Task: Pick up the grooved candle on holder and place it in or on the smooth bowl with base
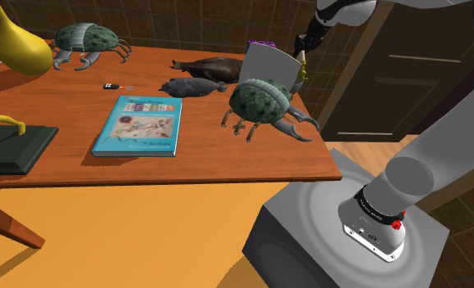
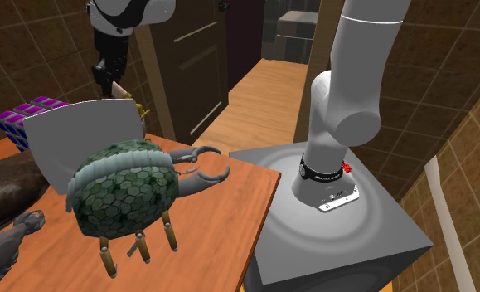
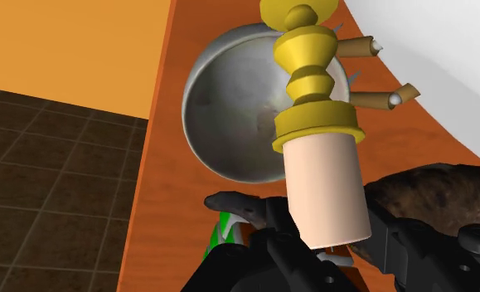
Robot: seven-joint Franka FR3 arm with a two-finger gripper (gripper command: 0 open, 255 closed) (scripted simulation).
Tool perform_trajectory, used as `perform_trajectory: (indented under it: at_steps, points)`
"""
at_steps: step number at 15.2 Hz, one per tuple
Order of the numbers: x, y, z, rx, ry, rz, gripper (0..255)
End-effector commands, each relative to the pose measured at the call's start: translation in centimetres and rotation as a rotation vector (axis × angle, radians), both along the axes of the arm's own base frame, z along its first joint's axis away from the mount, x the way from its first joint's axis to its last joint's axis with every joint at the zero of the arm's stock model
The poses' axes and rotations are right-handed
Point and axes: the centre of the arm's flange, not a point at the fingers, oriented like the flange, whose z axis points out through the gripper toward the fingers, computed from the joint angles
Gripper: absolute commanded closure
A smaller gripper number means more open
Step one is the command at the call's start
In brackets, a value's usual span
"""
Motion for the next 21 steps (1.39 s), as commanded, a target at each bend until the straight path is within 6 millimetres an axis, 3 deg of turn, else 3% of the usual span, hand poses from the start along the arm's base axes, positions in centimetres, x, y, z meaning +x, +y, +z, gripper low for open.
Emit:
perform_trajectory:
  at_steps: [1, 3, 11, 12, 17, 21]
  points:
    - [0.0, 0.0, -1.1, 0.0, -0.001, 0.0, 255]
    - [0.0, 0.0, -2.2, 0.0, -0.001, 0.0, 255]
    - [0.0, 0.0, -2.2, 0.0, 0.0, 0.0, 255]
    - [0.0, 0.0, -2.2, 0.0, 0.0, 0.0, 0]
    - [0.0, 0.0, -2.2, 0.0, 0.0, 0.0, 0]
    - [-1.7, 0.1, 2.5, 0.0, -0.001, 0.0, 0]
